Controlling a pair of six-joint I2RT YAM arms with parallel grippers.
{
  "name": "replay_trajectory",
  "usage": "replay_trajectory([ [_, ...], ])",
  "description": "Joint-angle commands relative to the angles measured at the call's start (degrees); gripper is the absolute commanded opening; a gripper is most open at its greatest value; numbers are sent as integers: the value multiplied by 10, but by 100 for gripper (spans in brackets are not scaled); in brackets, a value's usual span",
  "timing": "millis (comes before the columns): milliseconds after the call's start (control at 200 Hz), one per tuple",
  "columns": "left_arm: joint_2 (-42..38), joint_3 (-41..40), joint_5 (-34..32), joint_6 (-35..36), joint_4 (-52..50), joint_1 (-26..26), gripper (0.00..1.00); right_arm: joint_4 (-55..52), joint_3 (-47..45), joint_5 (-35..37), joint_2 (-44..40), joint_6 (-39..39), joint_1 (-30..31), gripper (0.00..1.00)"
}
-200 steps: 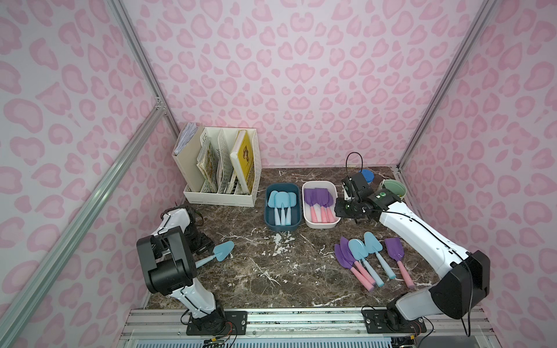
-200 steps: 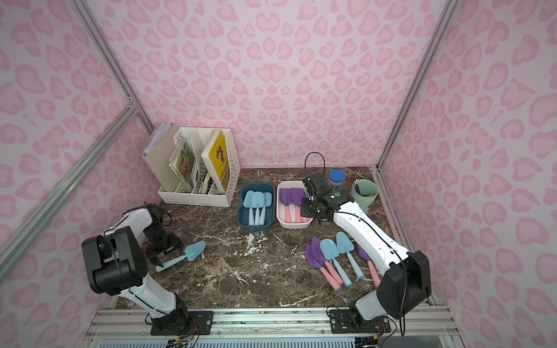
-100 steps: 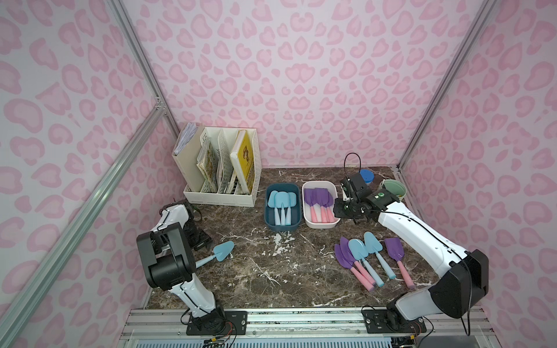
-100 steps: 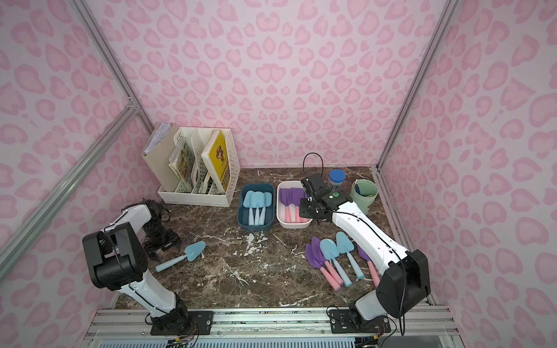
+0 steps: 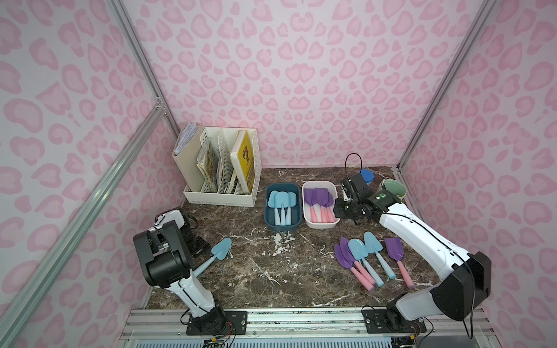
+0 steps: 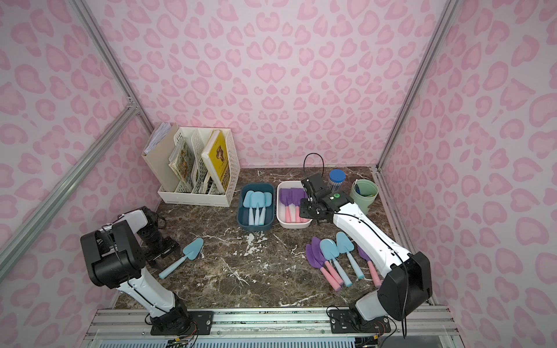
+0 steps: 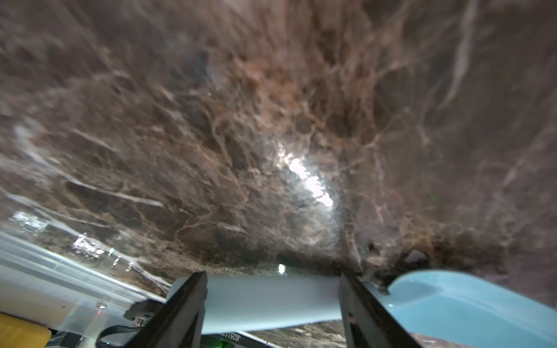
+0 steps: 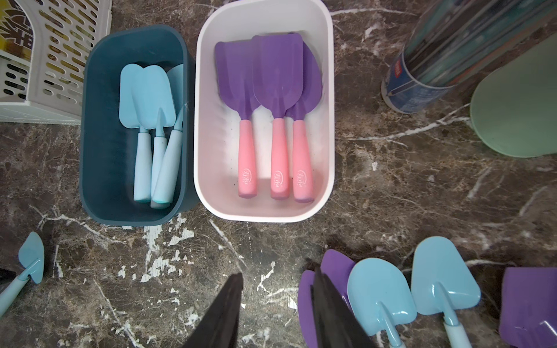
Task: Sort the small shovels by color and place them into the storage box
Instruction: Pick up the shovel from the center of the board.
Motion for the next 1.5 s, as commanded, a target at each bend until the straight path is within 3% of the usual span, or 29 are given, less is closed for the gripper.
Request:
replay_trajectory([
  [0,-11,-10,31,2,-2,-2,73,3,-3,6,-1,0,1,44],
  [270,-30,-21,59,4,-5,-12,73,-3,-1,11,-1,0,1,44],
  [575,-22,-14,59,4,-14,-77,76,-3,-9,12,-6,2,1,44],
  [1130,-3,-7,32,-12,-35,-124,78,17,-32,2,-22,-1,-2,44],
  [1495,-24,-42,53,-38,-37,-135,78,42,-69,-16,-55,-9,-23,44],
])
